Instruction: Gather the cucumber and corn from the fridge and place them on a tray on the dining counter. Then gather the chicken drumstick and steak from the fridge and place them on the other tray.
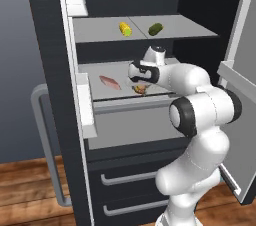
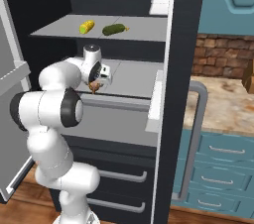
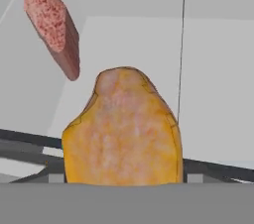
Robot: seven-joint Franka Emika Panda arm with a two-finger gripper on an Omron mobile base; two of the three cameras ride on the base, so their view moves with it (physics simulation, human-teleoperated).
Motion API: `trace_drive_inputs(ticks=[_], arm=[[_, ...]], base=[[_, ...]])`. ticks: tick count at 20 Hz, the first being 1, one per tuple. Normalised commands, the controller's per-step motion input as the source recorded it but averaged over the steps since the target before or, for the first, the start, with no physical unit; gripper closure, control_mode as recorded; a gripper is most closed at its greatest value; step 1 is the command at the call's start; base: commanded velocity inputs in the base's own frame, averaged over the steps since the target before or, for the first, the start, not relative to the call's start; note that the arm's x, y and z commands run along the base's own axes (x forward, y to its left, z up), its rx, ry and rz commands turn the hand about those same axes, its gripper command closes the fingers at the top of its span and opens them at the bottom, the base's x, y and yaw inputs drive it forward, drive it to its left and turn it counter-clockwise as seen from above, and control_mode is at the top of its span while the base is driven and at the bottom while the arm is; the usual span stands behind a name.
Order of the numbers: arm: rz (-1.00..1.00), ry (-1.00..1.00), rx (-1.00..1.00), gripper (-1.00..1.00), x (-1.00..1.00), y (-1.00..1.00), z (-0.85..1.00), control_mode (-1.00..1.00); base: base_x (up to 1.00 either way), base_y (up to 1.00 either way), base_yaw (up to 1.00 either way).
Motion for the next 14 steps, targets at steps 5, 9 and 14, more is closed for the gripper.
trace_drive_inputs(ticks=[5, 9, 14], arm=[[0.0, -0.09, 0.0, 1.0, -1.0, -0.15, 0.71, -1.0], [0.0, -0.01, 0.0, 1.0, -1.0, -0.11, 0.57, -1.0], [-0.02, 0.02, -0.01, 1.0, -0.92, 0.0, 0.51, -1.0]], base=[[0.0, 0.0, 0.0], [0.0, 0.0, 0.0], [0.0, 0.0, 0.0]])
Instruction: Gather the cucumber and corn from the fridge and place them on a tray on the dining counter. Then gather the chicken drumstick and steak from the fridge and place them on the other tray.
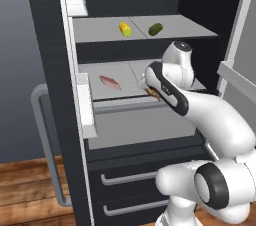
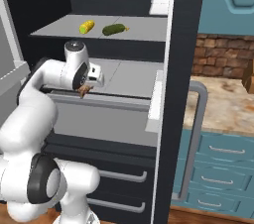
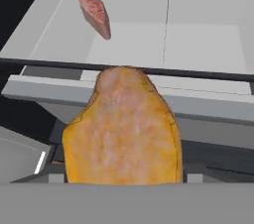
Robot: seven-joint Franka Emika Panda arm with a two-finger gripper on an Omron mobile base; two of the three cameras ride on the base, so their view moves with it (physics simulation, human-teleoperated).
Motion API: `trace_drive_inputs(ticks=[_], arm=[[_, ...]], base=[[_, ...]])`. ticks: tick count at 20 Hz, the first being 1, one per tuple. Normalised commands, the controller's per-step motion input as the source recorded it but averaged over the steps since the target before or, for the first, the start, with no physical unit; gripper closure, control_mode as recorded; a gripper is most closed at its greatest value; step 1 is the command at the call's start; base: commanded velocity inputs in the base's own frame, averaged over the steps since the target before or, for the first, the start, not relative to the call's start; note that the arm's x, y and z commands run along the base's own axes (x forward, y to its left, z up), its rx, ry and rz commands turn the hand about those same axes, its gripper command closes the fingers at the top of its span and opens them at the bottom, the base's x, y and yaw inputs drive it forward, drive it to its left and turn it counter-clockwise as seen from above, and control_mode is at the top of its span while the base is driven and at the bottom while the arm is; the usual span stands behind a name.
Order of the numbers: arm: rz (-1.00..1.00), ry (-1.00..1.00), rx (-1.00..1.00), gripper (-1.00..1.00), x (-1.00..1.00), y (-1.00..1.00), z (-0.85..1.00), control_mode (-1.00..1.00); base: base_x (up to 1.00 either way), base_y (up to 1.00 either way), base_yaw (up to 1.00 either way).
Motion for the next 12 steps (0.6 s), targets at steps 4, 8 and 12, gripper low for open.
trace_drive_inputs(ticks=[4, 8, 12], arm=[[-0.02, 0.03, -0.01, 1.0, -0.89, -0.01, 0.55, -1.0], [-0.01, 0.0, 0.0, 1.0, -0.61, -0.04, 0.22, -1.0], [0.0, 0.0, 0.0, 1.0, -0.15, 0.0, 0.01, -1.0]], base=[[0.0, 0.0, 0.0], [0.0, 0.0, 0.0], [0.0, 0.0, 0.0]])
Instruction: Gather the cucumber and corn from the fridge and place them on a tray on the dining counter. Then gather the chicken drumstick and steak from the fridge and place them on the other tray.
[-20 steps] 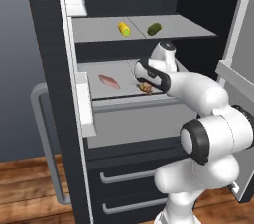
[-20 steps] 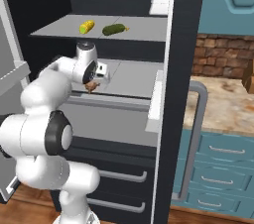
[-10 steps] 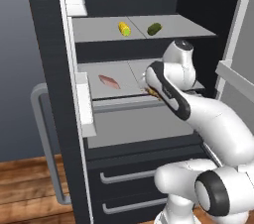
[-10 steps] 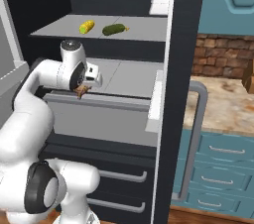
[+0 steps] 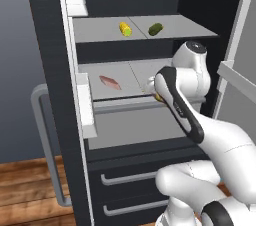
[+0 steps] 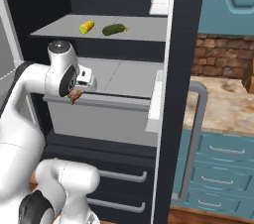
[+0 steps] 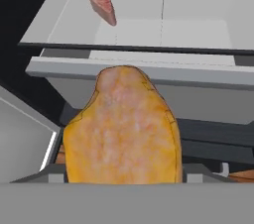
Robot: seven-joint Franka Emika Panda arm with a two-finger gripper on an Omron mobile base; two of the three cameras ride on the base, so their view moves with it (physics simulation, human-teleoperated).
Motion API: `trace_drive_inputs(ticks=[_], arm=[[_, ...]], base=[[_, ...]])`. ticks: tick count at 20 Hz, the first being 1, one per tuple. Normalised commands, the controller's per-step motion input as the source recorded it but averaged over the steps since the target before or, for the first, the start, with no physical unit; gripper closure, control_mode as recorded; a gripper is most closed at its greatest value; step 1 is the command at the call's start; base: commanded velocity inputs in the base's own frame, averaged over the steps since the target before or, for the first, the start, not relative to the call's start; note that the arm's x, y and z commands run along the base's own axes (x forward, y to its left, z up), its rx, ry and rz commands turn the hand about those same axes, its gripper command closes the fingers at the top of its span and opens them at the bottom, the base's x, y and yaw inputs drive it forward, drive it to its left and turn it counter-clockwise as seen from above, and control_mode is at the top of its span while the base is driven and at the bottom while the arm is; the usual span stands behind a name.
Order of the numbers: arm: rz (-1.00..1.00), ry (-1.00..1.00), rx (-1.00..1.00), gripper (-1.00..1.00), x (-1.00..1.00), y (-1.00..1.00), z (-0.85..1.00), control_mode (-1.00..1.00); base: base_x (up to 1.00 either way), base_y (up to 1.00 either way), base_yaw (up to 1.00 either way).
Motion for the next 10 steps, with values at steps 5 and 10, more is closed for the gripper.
trace_drive_inputs(ticks=[5, 10], arm=[[0.0, 0.0, 0.0, 1.0, 0.0, 0.0, 0.0, -1.0], [0.0, 0.0, 0.0, 1.0, 0.0, 0.0, 0.0, 1.0]], base=[[0.0, 0.0, 0.0], [-0.67, -0.11, 0.0]])
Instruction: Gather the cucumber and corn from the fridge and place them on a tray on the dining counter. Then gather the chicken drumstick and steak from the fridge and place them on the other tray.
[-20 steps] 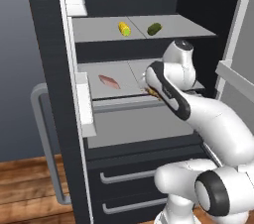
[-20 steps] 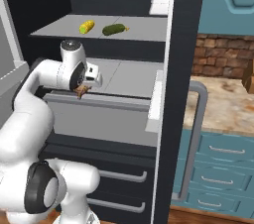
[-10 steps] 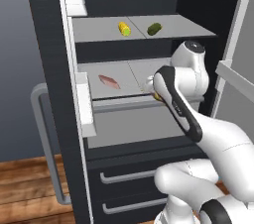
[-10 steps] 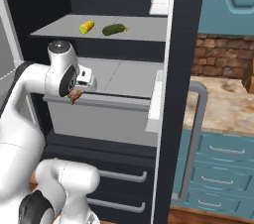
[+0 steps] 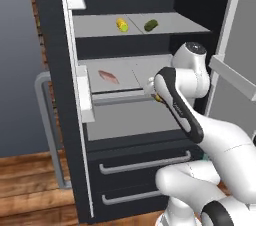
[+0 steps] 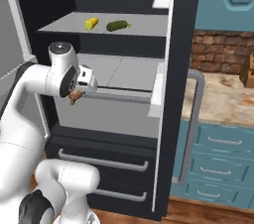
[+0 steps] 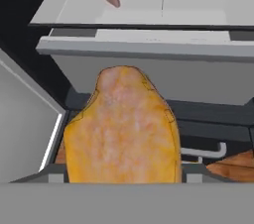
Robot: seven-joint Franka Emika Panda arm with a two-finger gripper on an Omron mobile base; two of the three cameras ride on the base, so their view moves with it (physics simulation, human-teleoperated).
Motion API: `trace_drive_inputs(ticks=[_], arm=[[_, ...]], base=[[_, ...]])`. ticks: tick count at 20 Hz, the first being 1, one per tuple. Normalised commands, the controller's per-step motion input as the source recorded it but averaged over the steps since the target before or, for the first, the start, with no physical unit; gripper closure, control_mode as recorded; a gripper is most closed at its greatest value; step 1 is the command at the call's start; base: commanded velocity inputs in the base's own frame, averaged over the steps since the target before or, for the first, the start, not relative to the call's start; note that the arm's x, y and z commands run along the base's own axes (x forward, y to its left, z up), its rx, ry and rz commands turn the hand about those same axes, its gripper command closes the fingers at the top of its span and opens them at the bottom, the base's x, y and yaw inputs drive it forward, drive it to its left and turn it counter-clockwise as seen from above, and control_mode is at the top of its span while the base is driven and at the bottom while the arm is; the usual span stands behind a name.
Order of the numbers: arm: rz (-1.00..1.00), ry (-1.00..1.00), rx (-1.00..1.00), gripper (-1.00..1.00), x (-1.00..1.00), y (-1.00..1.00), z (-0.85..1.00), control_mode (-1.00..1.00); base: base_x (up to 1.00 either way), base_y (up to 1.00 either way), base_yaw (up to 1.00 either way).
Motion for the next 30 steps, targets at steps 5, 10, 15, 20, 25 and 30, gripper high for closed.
trace_drive_inputs(ticks=[5, 10, 15, 20, 25, 30], arm=[[0.0, 0.0, 0.0, 1.0, 0.0, 0.0, 0.0, 1.0], [0.0, 0.0, 0.0, 1.0, 0.0, 0.0, 0.0, 1.0], [0.0, 0.0, 0.0, 1.0, 0.0, 0.0, 0.0, 1.0], [0.0, 0.0, 0.0, 1.0, 0.0, 0.0, 0.0, 1.0], [0.0, 0.0, 0.0, 1.0, 0.0, 0.0, 0.0, 1.0], [0.0, 0.0, 0.0, 1.0, 0.0, 0.0, 0.0, 1.0]], base=[[-1.0, -0.11, -0.01], [-0.78, 0.3, -0.5], [-0.4, 0.5, -0.79], [-0.03, 0.24, -0.91], [0.0, 0.21, -0.95], [0.0, 0.12, -0.95]])
